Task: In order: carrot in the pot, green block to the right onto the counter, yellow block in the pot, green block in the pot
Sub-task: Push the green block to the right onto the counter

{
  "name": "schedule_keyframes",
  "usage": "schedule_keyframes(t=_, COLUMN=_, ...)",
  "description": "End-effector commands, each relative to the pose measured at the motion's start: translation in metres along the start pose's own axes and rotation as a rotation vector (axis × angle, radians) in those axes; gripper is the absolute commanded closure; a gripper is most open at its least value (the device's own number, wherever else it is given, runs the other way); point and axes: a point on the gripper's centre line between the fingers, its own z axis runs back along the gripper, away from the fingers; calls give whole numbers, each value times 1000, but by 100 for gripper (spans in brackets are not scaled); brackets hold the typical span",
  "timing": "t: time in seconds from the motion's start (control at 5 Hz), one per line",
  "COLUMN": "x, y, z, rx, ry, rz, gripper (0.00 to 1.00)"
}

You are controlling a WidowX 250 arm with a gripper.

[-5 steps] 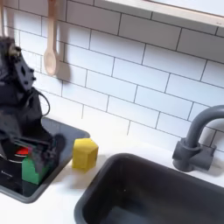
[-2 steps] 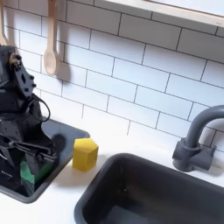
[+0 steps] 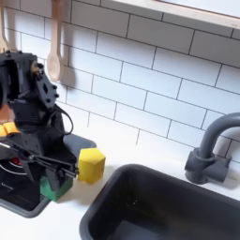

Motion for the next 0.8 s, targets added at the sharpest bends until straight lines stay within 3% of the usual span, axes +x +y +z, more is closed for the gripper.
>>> schedule_keyframes(t=0.0, x=-1, y=-15, z=-3, rx=-17, ry=10, rz=-43, gripper=100)
schedule_keyframes(t=0.4, x=7, y=-35, z=5, rx=-38, ry=-17, rz=-98, gripper=100)
schedule_keyframes(t=0.6, x=2, y=-36, z=3, rx=-40, ry=-7, rz=-84, gripper=100)
